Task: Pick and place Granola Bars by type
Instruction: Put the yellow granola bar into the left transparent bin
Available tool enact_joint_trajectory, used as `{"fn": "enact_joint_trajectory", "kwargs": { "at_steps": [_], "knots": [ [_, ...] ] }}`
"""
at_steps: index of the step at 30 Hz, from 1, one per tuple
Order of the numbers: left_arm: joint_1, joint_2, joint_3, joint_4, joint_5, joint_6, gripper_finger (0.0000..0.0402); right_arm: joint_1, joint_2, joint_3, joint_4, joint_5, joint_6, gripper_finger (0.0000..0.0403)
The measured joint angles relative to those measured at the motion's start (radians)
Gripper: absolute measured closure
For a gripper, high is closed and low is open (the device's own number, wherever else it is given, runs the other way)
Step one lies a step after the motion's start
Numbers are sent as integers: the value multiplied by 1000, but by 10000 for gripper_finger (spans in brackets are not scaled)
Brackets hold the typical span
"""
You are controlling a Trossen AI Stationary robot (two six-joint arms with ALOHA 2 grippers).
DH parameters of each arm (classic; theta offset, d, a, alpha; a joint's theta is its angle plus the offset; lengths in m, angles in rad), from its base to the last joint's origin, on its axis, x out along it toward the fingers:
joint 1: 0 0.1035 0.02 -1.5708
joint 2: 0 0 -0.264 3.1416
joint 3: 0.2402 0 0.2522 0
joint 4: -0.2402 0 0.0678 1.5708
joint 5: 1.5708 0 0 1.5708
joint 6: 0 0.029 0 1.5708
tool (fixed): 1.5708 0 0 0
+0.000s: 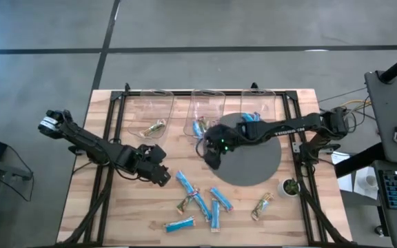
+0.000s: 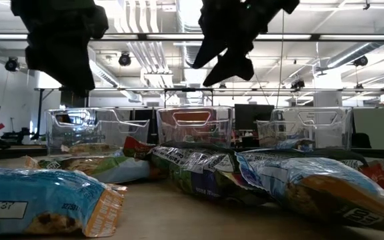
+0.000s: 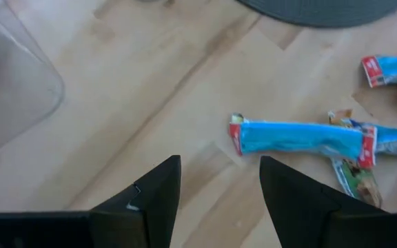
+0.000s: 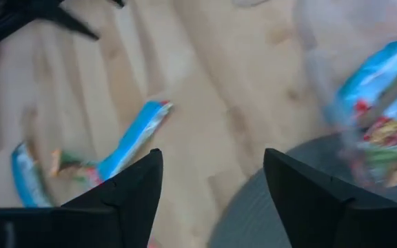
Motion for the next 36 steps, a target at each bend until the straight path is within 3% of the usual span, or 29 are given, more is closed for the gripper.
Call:
{"fn": "enact_joint_trajectory", "kwargs": {
  "at_steps": [18, 28, 36],
  "knots": [
    [-157, 0, -76, 104, 41, -283, 220, 250, 0, -81, 9, 171, 319, 170],
    [-163, 0, -155, 117, -31, -283, 220, 412, 0, -211, 7, 178, 758, 173],
    [-194, 0, -266, 259, 75, -318, 220, 530, 0, -252, 8, 178, 1127, 172]
  ]
}}
